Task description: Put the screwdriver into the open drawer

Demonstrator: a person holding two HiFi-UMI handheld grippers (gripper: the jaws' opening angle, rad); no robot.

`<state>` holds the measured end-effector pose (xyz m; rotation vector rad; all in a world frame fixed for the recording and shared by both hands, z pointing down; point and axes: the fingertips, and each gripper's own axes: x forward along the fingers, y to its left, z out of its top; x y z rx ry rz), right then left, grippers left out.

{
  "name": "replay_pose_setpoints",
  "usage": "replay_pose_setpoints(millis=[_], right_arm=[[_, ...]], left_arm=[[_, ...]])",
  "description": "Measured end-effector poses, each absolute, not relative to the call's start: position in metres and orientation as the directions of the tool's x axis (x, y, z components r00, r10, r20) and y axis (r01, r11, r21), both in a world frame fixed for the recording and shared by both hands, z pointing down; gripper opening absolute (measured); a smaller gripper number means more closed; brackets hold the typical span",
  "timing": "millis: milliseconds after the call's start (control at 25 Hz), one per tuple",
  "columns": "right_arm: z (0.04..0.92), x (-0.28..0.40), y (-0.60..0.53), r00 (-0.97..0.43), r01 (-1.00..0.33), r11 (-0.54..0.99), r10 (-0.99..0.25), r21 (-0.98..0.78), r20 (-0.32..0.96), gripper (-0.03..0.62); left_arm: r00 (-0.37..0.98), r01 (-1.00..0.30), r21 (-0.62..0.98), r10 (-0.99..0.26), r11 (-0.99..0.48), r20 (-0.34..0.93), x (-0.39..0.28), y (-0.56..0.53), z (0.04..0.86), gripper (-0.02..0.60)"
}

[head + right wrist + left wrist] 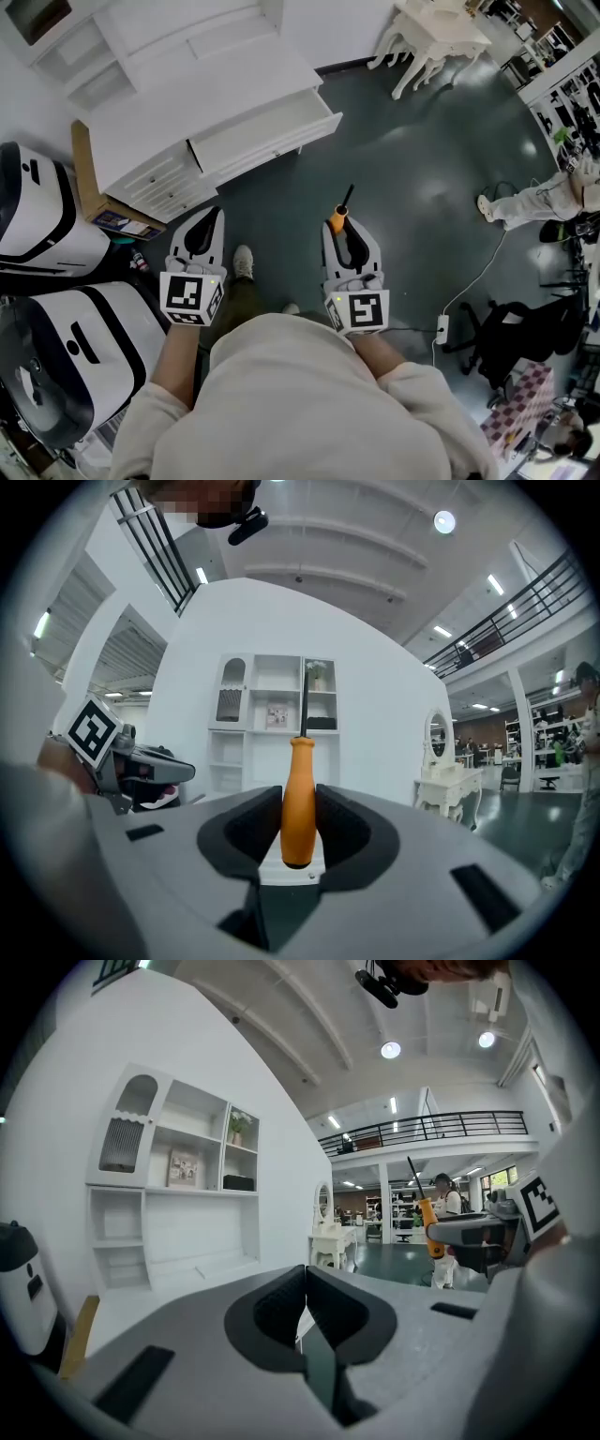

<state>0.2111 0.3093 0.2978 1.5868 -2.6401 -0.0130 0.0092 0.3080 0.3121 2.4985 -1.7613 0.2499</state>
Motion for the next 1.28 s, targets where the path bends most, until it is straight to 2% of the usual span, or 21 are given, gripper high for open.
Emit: replay_pose_setpoints(millis=[840, 1280], right_arm=[[0.310, 0.148, 0.167, -0.314, -0.944, 0.321, -0.945, 0.076, 0.093, 0.118], [0.306, 0.133, 0.114, -0.245, -0.964, 0.253, -0.965, 0.085, 0.094, 0.118]], left_arm=[[0.479, -0.873, 0.004, -0.857, -0.487, 0.191, -0.052, 0.137, 0.329, 0.006], [0.530, -0.842, 0.006, -0.824, -0.540, 0.202, -0.072, 0.084, 0.327, 0.006]])
